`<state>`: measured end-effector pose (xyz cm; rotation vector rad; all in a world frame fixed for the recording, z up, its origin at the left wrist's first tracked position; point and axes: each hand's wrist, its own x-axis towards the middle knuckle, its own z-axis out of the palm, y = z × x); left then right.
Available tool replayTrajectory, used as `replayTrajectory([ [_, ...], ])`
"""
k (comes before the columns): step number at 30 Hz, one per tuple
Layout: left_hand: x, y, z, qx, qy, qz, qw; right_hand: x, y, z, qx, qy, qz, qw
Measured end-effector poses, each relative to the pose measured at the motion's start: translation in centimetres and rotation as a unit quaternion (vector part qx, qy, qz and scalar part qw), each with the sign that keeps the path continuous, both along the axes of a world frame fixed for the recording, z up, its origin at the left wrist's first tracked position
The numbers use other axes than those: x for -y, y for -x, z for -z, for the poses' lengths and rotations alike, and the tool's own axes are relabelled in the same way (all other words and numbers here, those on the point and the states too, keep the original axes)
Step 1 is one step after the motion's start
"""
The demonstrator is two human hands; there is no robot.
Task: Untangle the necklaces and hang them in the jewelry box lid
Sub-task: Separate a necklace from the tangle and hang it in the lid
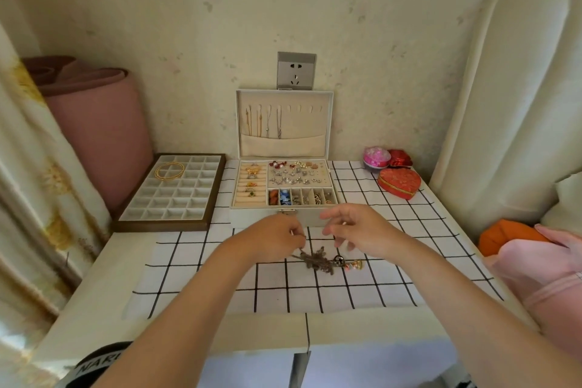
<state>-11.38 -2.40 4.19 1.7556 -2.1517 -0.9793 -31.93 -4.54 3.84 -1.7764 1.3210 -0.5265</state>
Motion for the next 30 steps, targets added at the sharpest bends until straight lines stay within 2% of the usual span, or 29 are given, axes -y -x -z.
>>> replayTrajectory([
  [2, 0.2, -0.7, -0.2, 0.083, -0.005, -0.002, 0.997, 0.8, 0.2, 0.5, -0.098, 0.009, -0.045, 0.994],
  [4, 0.4, -1.6, -0.3, 0.186, -0.027, 0.003, 0.982, 1.1, 0.0, 0.9, -0.159, -0.010, -0.093, 0.983],
  [7, 0.5, -2.8, 0.0, 0.285, -0.051, -0.003, 0.957, 0.8, -0.8, 1.5, -0.182, -0.017, -0.128, 0.975],
  [9, 0.3, -2.9, -0.1, 0.305, -0.026, -0.020, 0.952, 0.6, -1.2, 1.8, -0.184, -0.005, -0.133, 0.974],
  [11, -0.2, -2.4, -0.6, 0.283, 0.041, -0.037, 0.957, 0.5, -1.4, 2.0, -0.180, 0.003, -0.140, 0.974],
  [13, -0.6, -1.6, -0.6, 0.224, 0.103, -0.017, 0.969, 0.6, -1.4, 2.0, -0.178, 0.011, -0.151, 0.972],
  [16, -1.2, 0.2, 0.1, 0.111, 0.064, 0.027, 0.991, 0.9, -1.1, 1.9, -0.137, 0.008, -0.137, 0.981],
  [20, -0.7, 1.2, 1.8, 0.059, 0.040, 0.030, 0.997, 1.5, -0.5, 1.5, 0.023, -0.029, -0.064, 0.997],
  [24, 0.1, 0.2, 2.0, 0.010, 0.054, -0.011, 0.998, 1.7, 0.0, 1.1, 0.128, -0.070, -0.006, 0.989],
  [27, 0.4, -0.7, 1.8, -0.017, 0.034, -0.031, 0.999, 2.1, 0.3, 1.0, 0.130, -0.078, 0.005, 0.988],
  [30, 0.4, -1.9, 1.7, -0.036, 0.030, -0.056, 0.997, 2.4, 0.3, 0.9, 0.072, -0.063, 0.005, 0.995],
])
